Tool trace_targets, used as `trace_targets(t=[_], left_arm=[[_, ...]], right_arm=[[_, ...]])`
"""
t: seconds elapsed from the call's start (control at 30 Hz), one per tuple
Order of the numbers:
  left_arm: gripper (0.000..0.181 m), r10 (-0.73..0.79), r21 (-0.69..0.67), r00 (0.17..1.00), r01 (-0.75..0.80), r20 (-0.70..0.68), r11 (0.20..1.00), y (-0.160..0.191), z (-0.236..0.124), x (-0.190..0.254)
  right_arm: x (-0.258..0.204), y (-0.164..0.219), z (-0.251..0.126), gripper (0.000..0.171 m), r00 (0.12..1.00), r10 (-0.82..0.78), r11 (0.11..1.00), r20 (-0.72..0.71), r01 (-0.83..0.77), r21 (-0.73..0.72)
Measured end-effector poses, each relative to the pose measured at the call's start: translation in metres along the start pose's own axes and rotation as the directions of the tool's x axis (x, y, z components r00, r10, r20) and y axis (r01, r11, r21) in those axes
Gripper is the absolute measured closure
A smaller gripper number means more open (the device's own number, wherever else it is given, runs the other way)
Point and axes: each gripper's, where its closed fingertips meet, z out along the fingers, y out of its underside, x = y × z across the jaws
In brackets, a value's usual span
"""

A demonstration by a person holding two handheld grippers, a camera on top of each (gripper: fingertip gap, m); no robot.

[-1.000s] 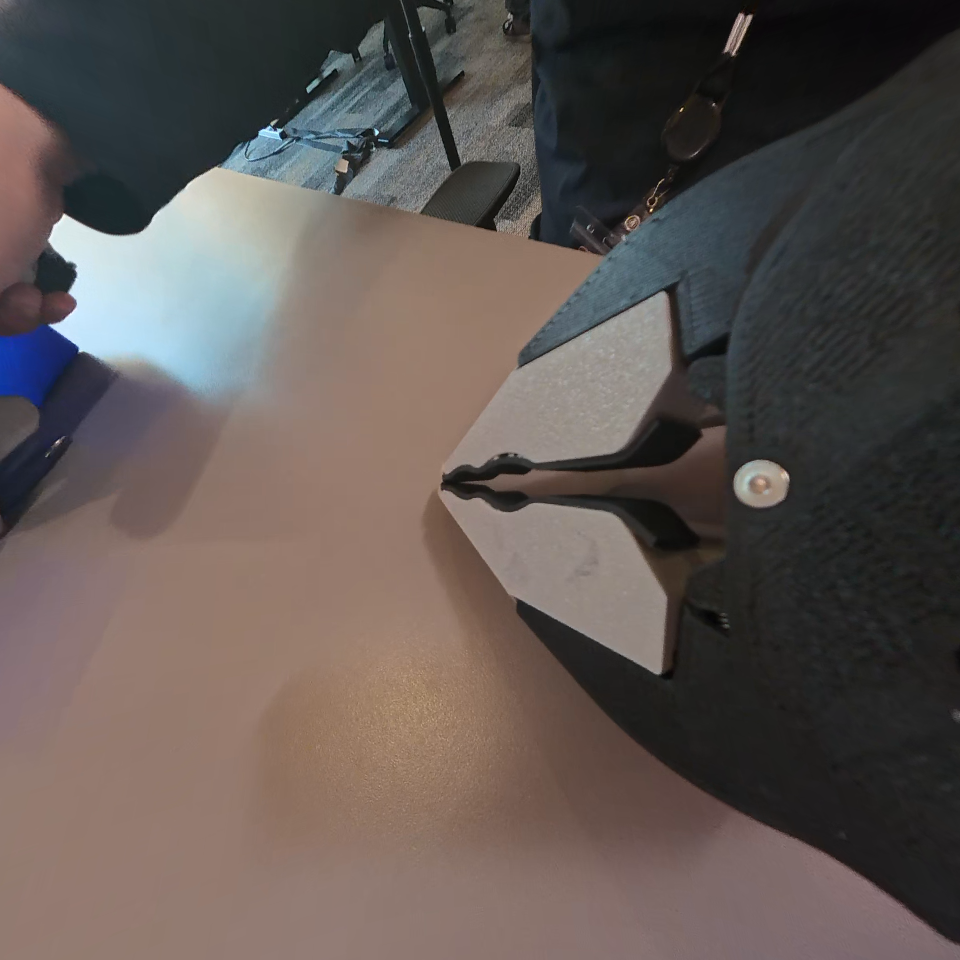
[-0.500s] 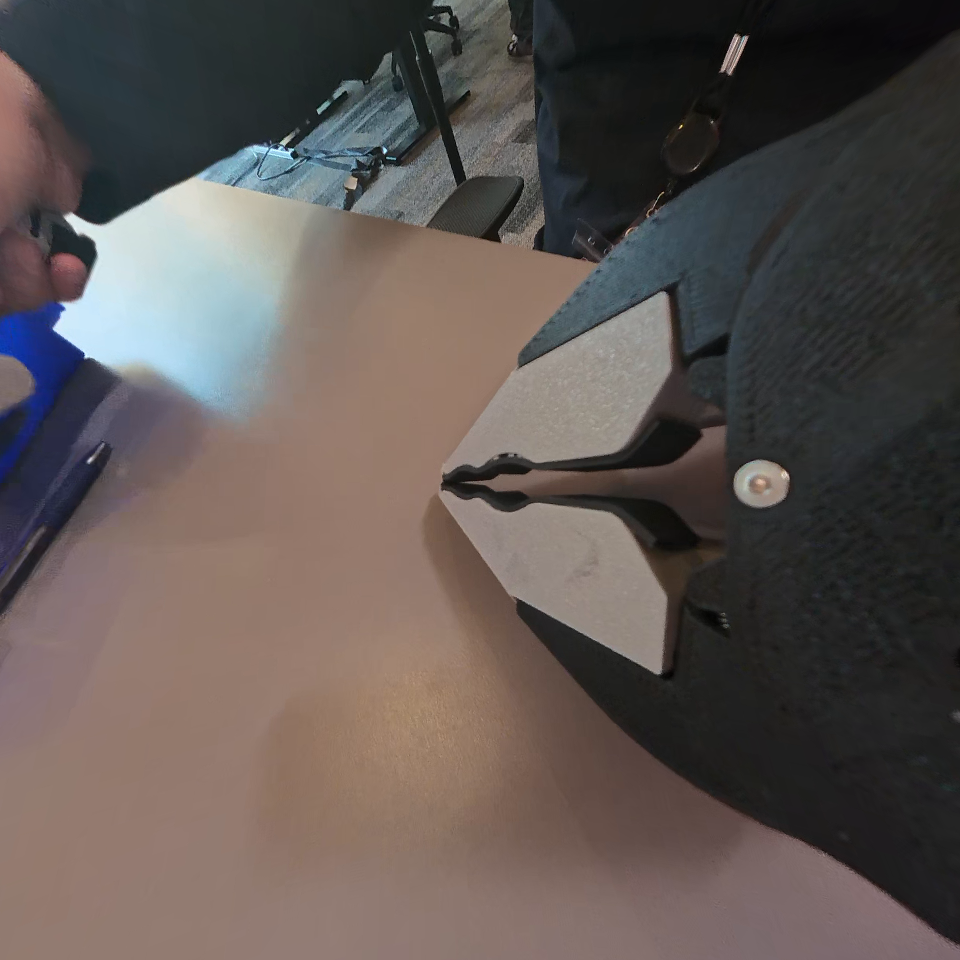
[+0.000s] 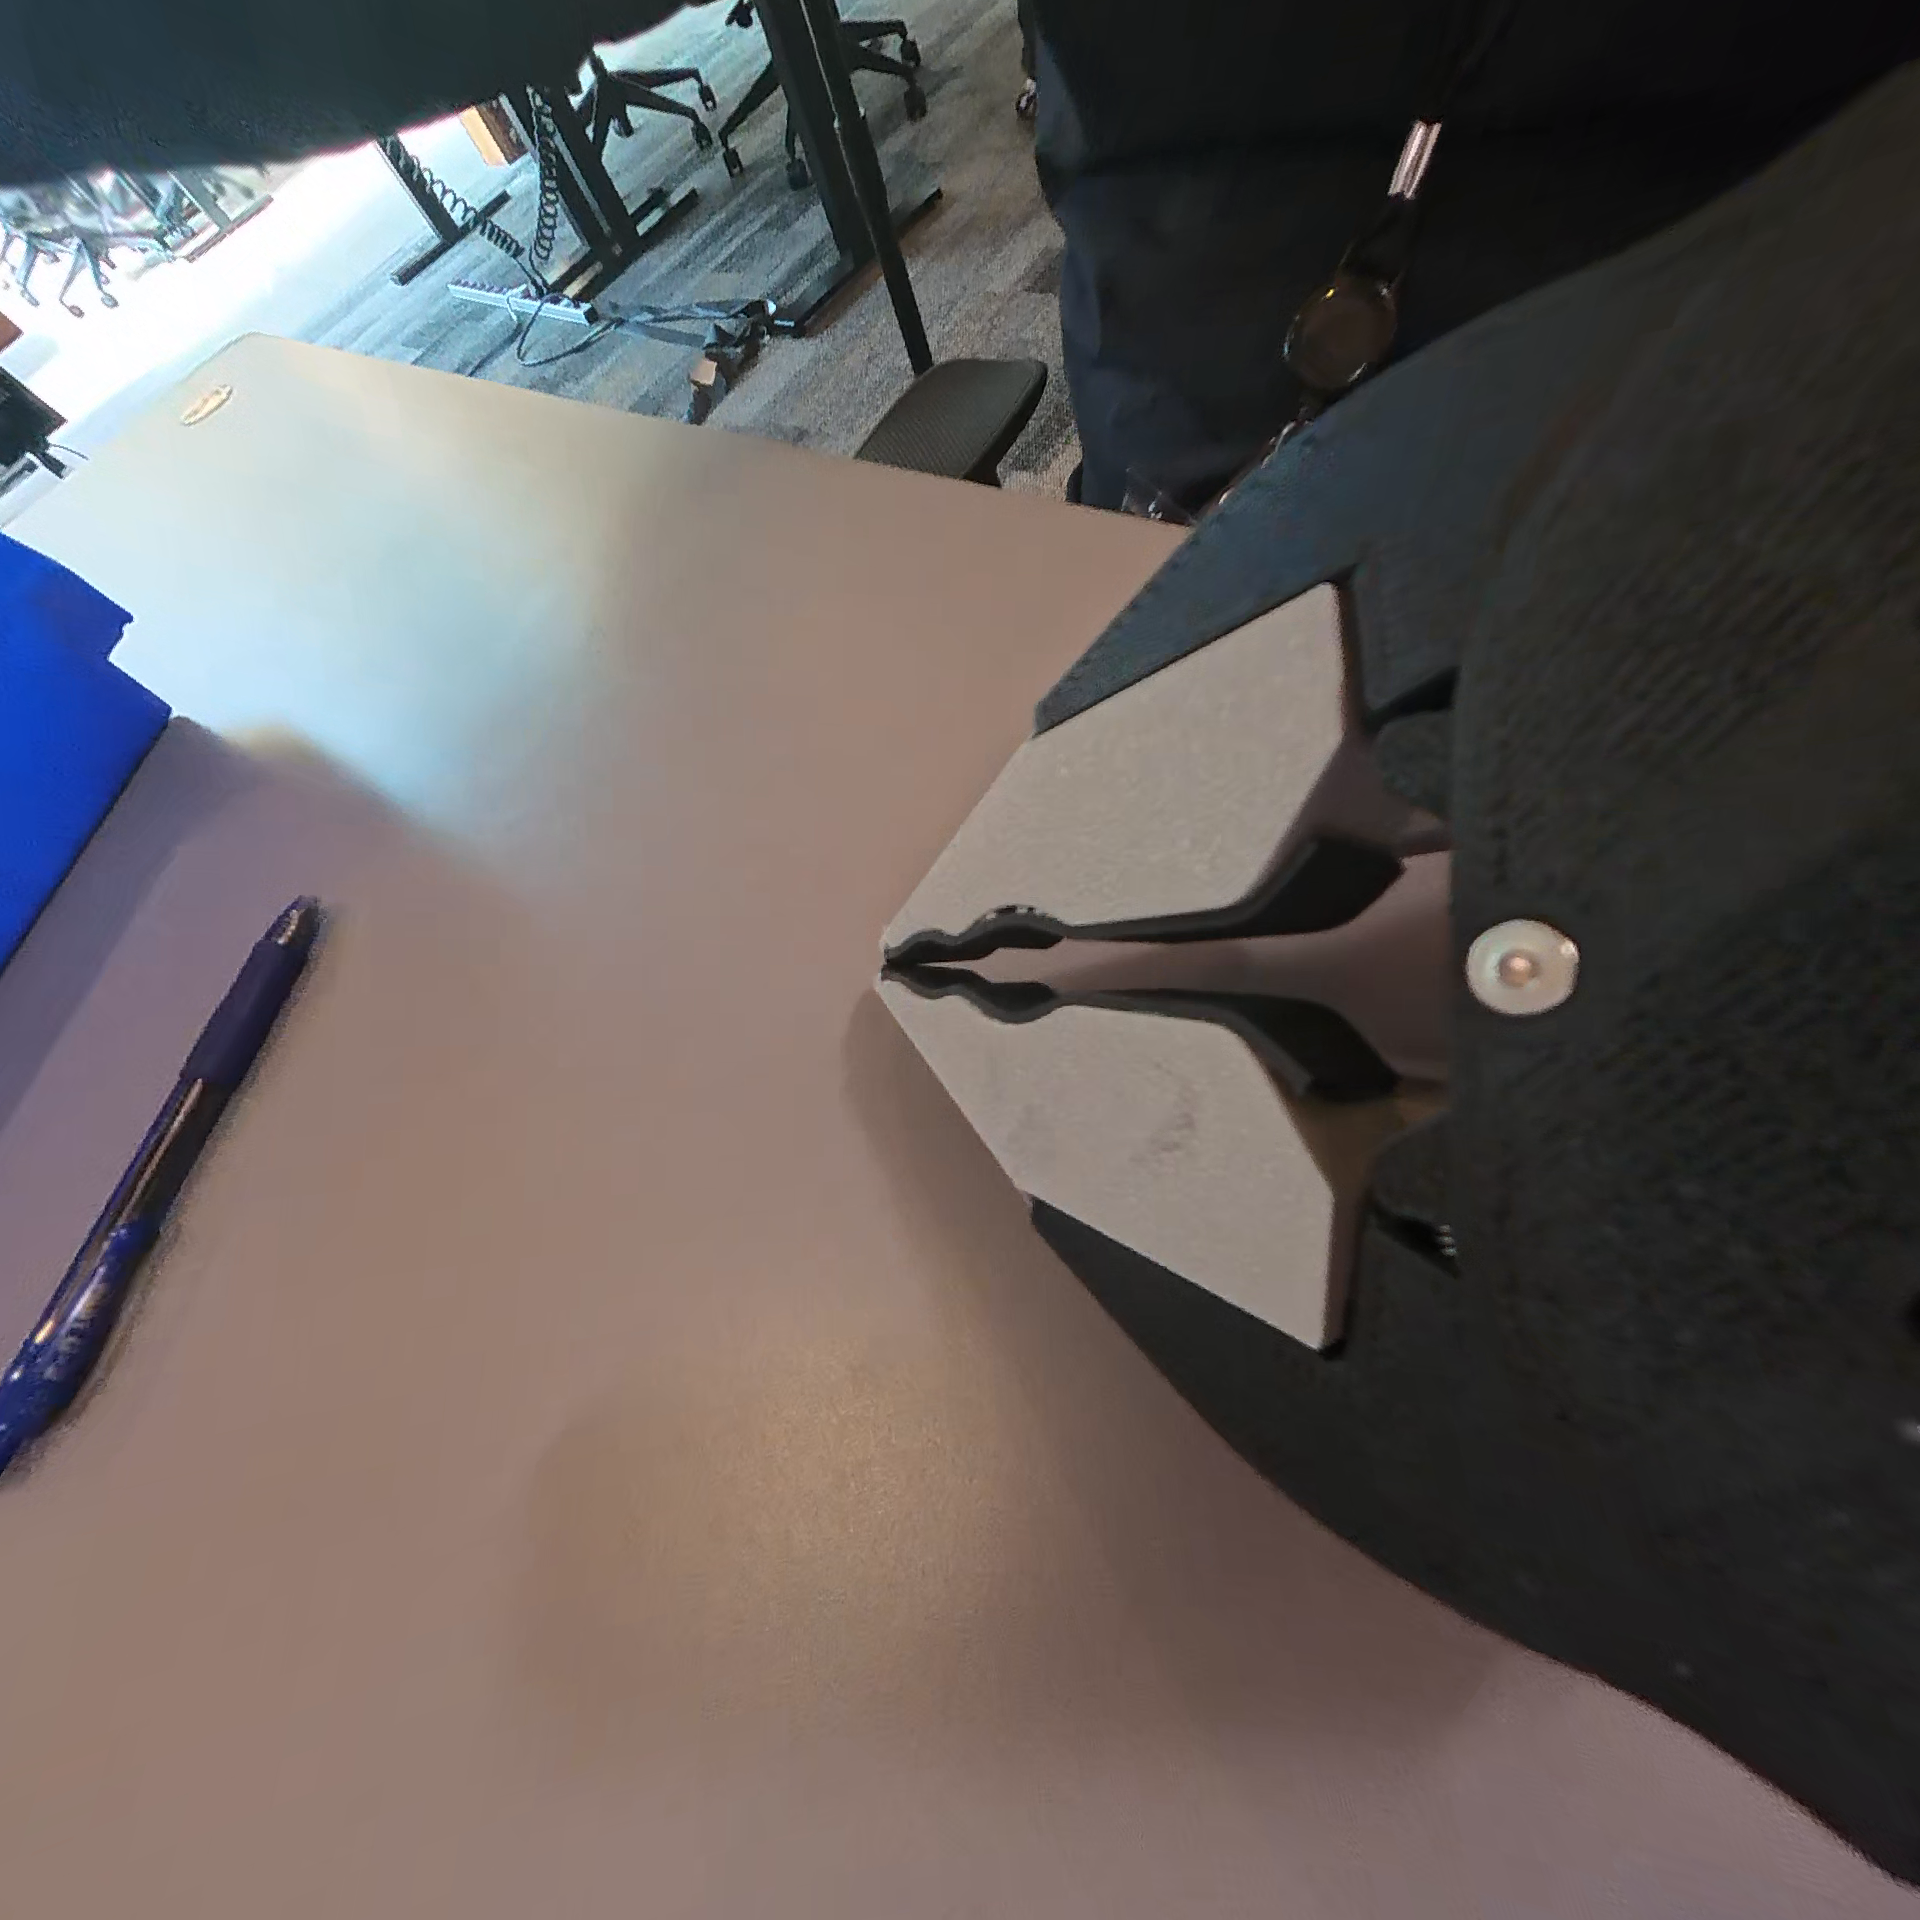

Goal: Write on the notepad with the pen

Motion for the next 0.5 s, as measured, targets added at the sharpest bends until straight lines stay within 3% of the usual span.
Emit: trace_targets(t=[0.07, 0.1, 0.23, 0.37, 0.5], left_arm=[[0.181, 0.002, -0.009, 1.0, -0.002, 0.008, 1.0, 0.001, 0.001, -0.001], [0.181, 0.004, -0.014, 1.0, -0.004, 0.013, 1.0, 0.002, 0.001, -0.001], [0.181, 0.005, -0.024, 1.0, -0.004, 0.021, 1.0, 0.003, 0.002, -0.002], [0.181, 0.002, -0.03, 1.0, -0.001, 0.016, 1.0, 0.004, 0.003, -0.002], [0.181, 0.001, -0.022, 1.0, -0.001, 0.02, 1.0, 0.003, 0.002, -0.002]], right_arm=[[0.012, 0.036, 0.036, 0.14, 0.999, -0.032, 0.988, -0.036, 0.026, -0.154], [0.015, 0.048, 0.047, 0.137, 0.998, -0.041, 0.979, -0.039, 0.032, -0.201], [0.007, 0.027, 0.033, 0.139, 1.0, 0.025, 0.996, -0.002, -0.025, -0.083], [-0.072, -0.009, -0.013, 0.131, 0.974, 0.037, 0.998, 0.225, -0.047, 0.038], [-0.167, 0.03, -0.007, 0.123, 0.929, -0.04, 0.988, 0.368, 0.092, -0.127]])
